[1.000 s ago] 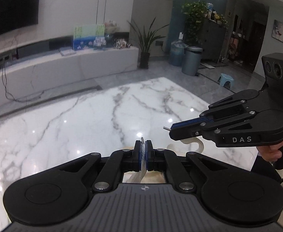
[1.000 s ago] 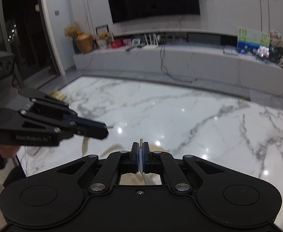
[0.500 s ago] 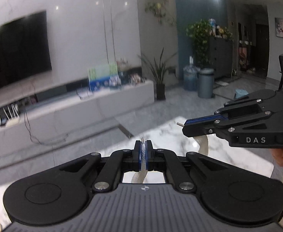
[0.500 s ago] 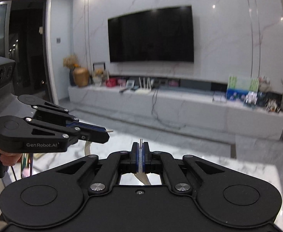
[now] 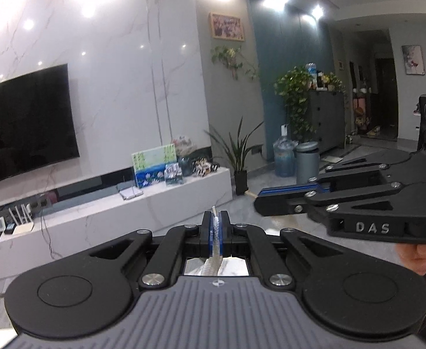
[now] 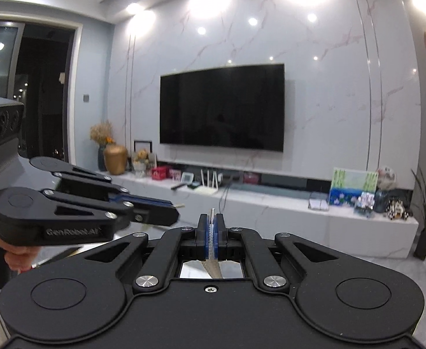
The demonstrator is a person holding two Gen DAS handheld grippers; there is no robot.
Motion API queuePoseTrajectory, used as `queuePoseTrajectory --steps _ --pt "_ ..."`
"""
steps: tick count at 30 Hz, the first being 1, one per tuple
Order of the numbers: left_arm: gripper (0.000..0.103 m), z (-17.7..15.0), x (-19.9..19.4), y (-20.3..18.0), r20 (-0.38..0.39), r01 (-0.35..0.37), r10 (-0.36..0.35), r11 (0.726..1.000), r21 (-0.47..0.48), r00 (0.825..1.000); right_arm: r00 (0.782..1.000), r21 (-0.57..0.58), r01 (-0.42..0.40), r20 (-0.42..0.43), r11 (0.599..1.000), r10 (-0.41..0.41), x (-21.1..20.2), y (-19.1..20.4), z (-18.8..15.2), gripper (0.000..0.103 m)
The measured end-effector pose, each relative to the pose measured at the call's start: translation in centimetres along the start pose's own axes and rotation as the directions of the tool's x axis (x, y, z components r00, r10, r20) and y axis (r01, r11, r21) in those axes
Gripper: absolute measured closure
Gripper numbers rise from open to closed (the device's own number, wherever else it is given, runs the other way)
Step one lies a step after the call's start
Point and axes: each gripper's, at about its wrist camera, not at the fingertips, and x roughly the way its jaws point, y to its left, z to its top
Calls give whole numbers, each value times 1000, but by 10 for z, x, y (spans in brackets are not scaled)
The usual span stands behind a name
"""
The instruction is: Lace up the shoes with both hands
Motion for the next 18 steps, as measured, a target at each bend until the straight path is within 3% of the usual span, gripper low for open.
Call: queuePoseTrajectory --steps 18 --pt "101 38 -14 -2 72 -43 42 999 13 996 996 16 7 88 1000 -8 2 -7 43 101"
